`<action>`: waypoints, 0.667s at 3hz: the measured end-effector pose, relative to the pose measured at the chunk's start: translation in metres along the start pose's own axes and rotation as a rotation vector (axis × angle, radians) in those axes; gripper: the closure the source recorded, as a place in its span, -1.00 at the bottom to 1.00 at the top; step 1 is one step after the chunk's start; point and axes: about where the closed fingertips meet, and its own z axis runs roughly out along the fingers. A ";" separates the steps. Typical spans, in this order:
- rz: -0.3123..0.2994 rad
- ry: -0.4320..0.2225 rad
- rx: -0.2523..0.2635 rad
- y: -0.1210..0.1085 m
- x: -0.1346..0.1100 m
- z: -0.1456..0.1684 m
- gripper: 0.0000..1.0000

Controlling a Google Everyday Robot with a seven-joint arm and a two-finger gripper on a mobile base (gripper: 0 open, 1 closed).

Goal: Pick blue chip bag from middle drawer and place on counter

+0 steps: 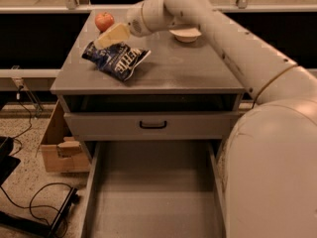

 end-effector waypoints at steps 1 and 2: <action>-0.067 0.052 0.109 -0.028 -0.037 -0.069 -1.00; -0.100 0.037 0.264 -0.036 -0.078 -0.163 -1.00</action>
Offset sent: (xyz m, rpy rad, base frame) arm -0.1060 -0.2565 0.1497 -0.1508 -0.2410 -0.5176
